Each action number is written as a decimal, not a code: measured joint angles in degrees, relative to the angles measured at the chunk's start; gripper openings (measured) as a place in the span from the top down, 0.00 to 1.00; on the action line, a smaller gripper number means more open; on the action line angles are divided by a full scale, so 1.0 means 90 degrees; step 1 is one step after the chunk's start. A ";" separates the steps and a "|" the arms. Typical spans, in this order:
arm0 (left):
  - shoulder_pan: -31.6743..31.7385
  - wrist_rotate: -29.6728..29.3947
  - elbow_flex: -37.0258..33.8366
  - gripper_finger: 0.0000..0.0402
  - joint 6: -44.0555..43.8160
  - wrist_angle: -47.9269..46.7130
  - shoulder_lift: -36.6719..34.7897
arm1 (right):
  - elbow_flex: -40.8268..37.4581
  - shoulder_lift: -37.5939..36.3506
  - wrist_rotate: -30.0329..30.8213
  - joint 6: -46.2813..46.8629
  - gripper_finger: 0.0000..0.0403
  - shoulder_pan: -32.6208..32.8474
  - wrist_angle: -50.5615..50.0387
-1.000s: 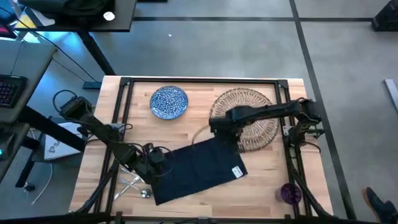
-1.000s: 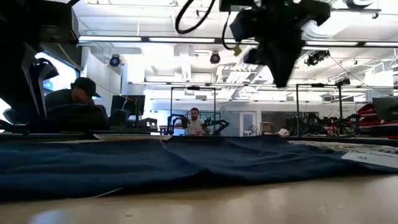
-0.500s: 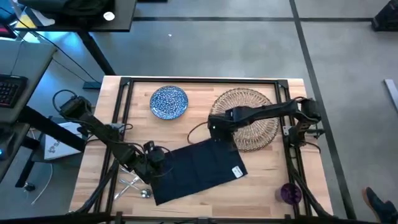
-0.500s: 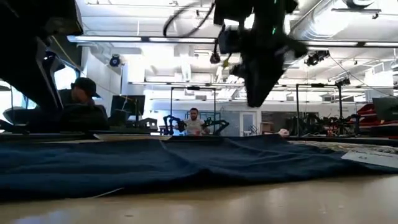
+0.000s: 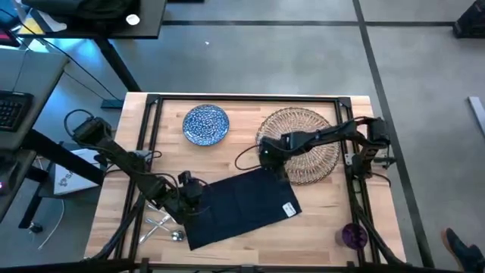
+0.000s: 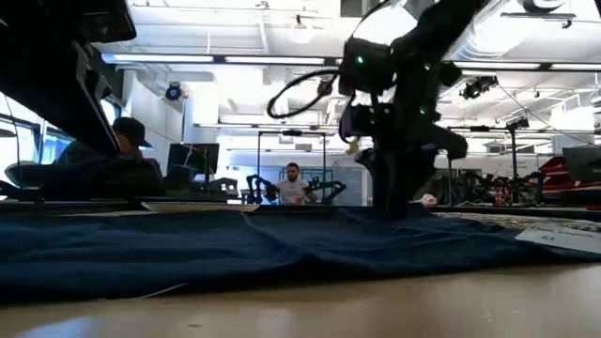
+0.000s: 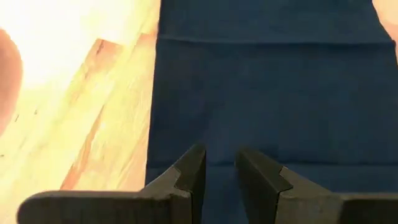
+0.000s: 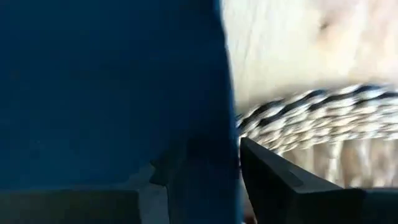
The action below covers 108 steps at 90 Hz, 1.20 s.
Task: Set table place
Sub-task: Fold the blue table napkin
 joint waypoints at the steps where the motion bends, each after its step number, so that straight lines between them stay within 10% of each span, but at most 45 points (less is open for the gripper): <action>1: 0.0007 0.0000 0.0000 0.84 0.0000 -0.0001 0.0000 | -0.0026 -0.0006 -0.0013 0.0009 0.73 -0.0003 0.0032; 46: 0.0136 -0.0002 0.0000 0.84 -0.0002 -0.0005 0.0000 | -0.0085 -0.0022 -0.0133 0.0098 0.99 0.0102 0.0148; 108: 0.0136 -0.0095 0.0000 0.84 0.0102 -0.0002 0.0000 | 0.2343 -0.0493 0.2378 -0.0114 1.00 0.0816 -0.2142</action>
